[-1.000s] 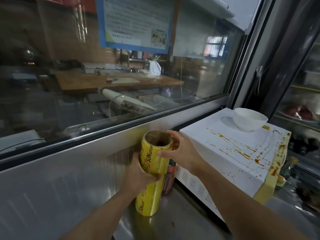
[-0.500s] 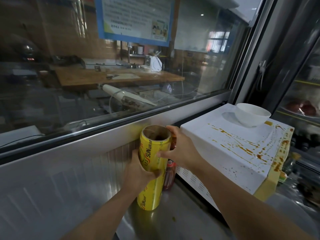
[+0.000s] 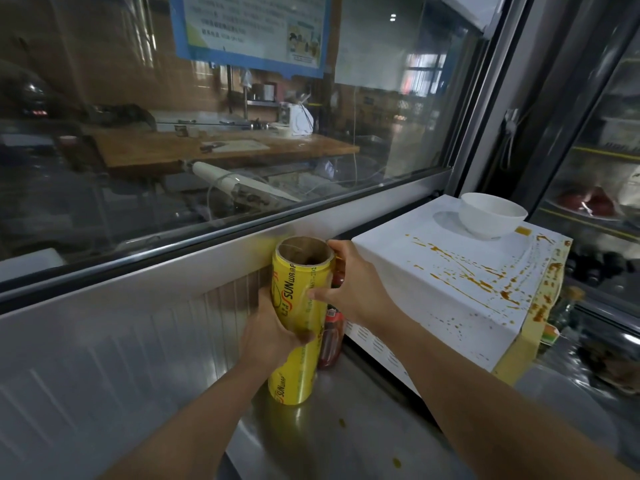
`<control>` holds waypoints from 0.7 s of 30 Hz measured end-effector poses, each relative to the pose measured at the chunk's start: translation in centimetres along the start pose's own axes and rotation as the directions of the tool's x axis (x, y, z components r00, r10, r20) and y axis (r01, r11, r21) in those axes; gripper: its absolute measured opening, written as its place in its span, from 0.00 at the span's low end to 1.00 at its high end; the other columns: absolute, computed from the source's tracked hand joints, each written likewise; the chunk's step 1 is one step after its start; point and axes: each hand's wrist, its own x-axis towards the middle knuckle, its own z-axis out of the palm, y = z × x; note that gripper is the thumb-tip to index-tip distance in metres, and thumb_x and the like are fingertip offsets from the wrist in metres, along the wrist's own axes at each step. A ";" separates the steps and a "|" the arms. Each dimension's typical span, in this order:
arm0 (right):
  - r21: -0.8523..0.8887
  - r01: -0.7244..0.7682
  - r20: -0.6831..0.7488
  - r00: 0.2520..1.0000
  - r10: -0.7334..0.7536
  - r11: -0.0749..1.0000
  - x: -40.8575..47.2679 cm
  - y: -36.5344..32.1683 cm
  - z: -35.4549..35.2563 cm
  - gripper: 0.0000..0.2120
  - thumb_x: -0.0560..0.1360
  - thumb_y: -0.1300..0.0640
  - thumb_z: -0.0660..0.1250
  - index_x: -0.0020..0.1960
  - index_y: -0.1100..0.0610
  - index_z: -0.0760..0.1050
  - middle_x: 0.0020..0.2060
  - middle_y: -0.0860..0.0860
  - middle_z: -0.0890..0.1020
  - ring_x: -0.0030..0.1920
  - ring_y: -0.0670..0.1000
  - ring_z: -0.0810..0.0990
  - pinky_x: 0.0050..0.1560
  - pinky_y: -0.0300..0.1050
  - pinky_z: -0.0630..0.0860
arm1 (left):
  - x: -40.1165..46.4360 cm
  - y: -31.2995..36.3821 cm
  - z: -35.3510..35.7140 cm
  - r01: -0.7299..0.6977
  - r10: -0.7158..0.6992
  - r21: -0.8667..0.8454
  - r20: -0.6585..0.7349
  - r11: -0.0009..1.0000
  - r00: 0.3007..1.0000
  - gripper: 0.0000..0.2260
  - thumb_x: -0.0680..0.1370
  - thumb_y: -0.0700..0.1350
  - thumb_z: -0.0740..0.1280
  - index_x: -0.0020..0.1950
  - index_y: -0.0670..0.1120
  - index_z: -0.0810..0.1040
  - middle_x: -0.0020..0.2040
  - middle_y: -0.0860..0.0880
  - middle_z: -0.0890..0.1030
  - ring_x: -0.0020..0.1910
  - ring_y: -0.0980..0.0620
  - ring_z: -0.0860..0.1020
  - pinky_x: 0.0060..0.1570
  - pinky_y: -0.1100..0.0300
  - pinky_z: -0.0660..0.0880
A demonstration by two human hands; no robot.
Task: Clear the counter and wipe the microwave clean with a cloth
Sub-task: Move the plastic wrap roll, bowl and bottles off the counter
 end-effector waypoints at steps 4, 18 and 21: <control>-0.008 0.005 -0.001 1.000 -0.005 1.000 -0.6 0.0 -0.3 0.38 0.62 0.55 0.79 0.67 0.49 0.64 0.51 0.37 0.72 0.50 0.38 0.73 0.41 0.25 0.70 | -0.3 0.4 -0.3 0.018 -0.019 0.029 0.031 0.999 0.999 0.39 0.57 0.50 0.81 0.60 0.50 0.63 0.58 0.49 0.78 0.56 0.45 0.77 0.53 0.47 0.77; -0.145 -0.176 0.021 0.983 0.181 0.974 -9.4 -0.5 -4.7 0.47 0.64 0.50 0.78 0.75 0.51 0.55 0.72 0.48 0.63 0.70 0.48 0.63 0.67 0.42 0.61 | -6.4 2.0 -4.2 0.020 -0.033 0.096 0.135 0.995 0.990 0.45 0.63 0.51 0.79 0.72 0.45 0.58 0.65 0.46 0.73 0.62 0.46 0.73 0.58 0.50 0.74; -0.192 -0.226 0.003 0.973 0.231 0.955 -12.4 -1.3 -6.3 0.47 0.64 0.47 0.77 0.75 0.50 0.53 0.74 0.48 0.60 0.72 0.49 0.60 0.70 0.46 0.59 | -8.2 3.0 -4.5 0.008 -0.016 0.045 0.182 0.999 0.983 0.43 0.64 0.51 0.79 0.71 0.46 0.59 0.66 0.46 0.73 0.63 0.47 0.72 0.59 0.52 0.73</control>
